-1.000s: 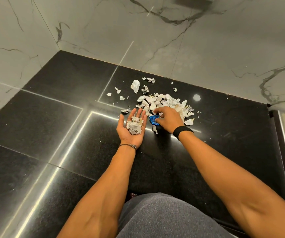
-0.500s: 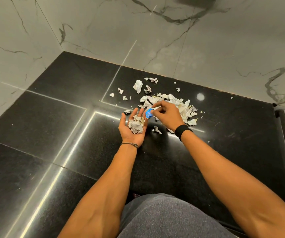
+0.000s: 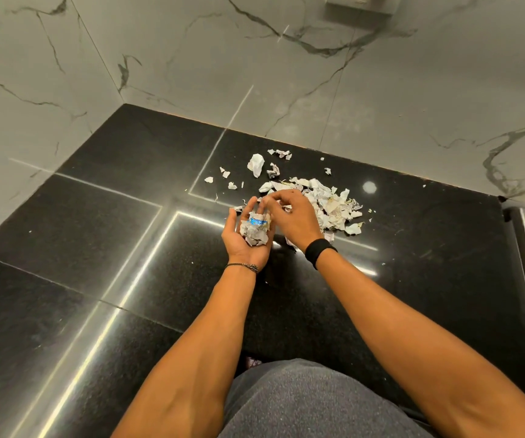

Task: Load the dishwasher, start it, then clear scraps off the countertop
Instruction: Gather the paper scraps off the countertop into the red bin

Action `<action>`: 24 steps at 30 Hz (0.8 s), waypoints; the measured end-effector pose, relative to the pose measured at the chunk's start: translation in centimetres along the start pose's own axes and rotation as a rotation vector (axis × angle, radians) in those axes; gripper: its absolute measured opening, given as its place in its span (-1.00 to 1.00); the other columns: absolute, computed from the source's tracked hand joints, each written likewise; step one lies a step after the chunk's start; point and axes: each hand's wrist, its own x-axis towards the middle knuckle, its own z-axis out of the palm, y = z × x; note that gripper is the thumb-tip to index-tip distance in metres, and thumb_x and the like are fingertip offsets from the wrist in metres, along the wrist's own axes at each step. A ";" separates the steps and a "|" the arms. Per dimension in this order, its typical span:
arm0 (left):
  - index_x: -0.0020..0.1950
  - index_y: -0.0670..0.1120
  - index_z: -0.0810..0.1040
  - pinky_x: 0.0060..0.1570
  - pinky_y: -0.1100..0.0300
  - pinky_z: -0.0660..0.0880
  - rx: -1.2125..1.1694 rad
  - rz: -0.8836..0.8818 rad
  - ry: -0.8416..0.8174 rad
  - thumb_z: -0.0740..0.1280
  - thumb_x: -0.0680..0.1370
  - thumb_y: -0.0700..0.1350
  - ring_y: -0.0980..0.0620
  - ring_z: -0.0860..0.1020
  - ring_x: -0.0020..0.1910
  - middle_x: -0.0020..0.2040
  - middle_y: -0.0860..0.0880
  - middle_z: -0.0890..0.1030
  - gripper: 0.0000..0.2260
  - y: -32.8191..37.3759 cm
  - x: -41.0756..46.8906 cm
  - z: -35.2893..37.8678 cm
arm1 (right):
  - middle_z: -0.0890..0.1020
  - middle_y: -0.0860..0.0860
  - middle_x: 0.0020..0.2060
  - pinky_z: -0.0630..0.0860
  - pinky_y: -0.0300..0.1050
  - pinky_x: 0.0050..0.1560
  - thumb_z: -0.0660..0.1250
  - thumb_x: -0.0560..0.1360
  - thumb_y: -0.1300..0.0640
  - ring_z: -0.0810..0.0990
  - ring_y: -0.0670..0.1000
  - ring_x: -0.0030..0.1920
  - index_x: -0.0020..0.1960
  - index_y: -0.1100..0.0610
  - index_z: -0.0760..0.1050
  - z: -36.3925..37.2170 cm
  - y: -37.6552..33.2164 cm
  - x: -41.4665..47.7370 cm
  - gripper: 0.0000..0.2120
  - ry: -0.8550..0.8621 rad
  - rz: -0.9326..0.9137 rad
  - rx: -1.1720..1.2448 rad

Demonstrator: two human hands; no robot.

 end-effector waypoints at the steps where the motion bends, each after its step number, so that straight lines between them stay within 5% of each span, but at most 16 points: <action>1: 0.29 -0.17 0.57 0.48 -0.09 0.33 -0.016 -0.006 -0.018 0.16 0.67 0.15 -0.19 0.57 0.28 0.26 -0.23 0.62 -0.55 0.0 -0.1 0.0 | 0.62 -0.08 -0.03 0.56 0.03 0.12 0.31 0.57 -0.09 0.60 -0.04 0.04 -0.03 -0.01 0.66 -0.1 -0.4 -0.3 -0.79 0.027 0.038 0.098; 5: 0.28 -0.20 0.58 0.49 -0.10 0.31 -0.080 -0.034 -0.082 0.20 0.66 0.17 -0.22 0.47 0.43 0.40 -0.25 0.53 -0.52 0.4 -1.1 0.6 | 0.65 -0.05 0.10 0.47 -0.37 0.02 0.11 0.66 -0.19 0.58 -0.26 0.06 0.15 0.07 0.62 -0.3 -2.5 -1.7 -0.56 0.080 0.239 0.483; 10: 0.32 -0.17 0.56 0.49 -0.07 0.32 -0.040 -0.030 -0.090 0.22 0.64 0.21 -0.20 0.48 0.42 0.39 -0.23 0.54 -0.50 1.4 -2.8 0.6 | 0.59 0.03 0.27 0.46 -0.04 0.34 -0.07 0.61 -0.37 0.56 -0.04 0.27 0.29 0.02 0.55 0.8 -3.6 -3.2 -0.36 0.122 0.373 0.754; 16: 0.30 -0.18 0.56 0.34 0.01 0.48 -0.013 0.015 -0.054 0.20 0.64 0.20 -0.16 0.59 0.29 0.26 -0.21 0.63 -0.51 2.5 -4.3 -0.2 | 0.56 0.10 0.32 0.41 -0.03 0.42 -0.07 0.61 -0.37 0.54 0.03 0.33 0.41 0.14 0.46 2.8 -4.9 -5.8 -0.28 0.177 0.409 0.947; 20: 0.22 -0.21 0.58 0.47 -0.07 0.36 -0.044 0.036 -0.051 0.17 0.67 0.14 -0.18 0.55 0.30 0.17 -0.22 0.64 -0.55 2.2 -5.5 -0.7 | 0.54 0.11 0.36 0.37 -0.08 0.44 -0.07 0.62 -0.35 0.50 0.00 0.38 0.41 0.15 0.46 4.7 -5.7 -7.7 -0.29 0.208 0.421 0.962; 24: 0.20 -0.21 0.59 0.43 -0.08 0.39 -0.077 0.089 -0.060 0.09 0.70 0.08 -0.12 0.59 0.15 0.11 -0.17 0.64 -0.57 1.9 -7.8 -1.0 | 0.55 0.08 0.35 0.51 -0.26 0.20 -0.04 0.64 -0.31 0.54 -0.06 0.31 0.41 0.18 0.46 5.4 -6.2 -9.4 -0.32 0.163 0.412 0.991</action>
